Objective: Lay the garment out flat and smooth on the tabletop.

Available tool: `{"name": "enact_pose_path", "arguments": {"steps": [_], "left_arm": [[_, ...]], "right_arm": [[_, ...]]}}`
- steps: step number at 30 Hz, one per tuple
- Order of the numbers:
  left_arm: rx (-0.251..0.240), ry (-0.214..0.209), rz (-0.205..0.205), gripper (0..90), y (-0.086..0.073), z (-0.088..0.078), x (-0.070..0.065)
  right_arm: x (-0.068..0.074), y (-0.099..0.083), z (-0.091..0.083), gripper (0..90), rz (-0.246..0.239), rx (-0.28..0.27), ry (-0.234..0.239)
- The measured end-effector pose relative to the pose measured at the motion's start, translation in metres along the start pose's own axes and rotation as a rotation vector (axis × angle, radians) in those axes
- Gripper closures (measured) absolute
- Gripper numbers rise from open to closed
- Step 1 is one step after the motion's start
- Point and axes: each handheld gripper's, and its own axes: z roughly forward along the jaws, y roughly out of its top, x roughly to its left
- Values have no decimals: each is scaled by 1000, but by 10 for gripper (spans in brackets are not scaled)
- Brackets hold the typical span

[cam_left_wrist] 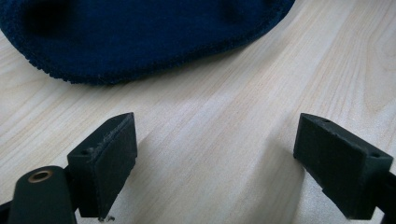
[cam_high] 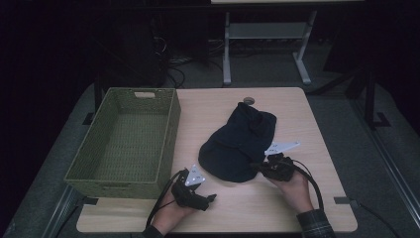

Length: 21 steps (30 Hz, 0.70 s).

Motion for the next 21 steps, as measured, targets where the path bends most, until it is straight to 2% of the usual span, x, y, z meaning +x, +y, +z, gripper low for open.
{"name": "enact_pose_path", "arguments": {"steps": [4,11,16,21], "left_arm": [[0,0,-1,130,0,0,0],[0,0,0,130,0,0,0],[0,0,0,130,0,0,0],[1,0,-2,130,0,0,0]], "right_arm": [[2,0,5,899,9,17,0],[2,-5,13,899,-26,95,-24],[0,-9,11,899,-22,95,-28],[-8,-19,-2,899,-12,104,-49]]}}
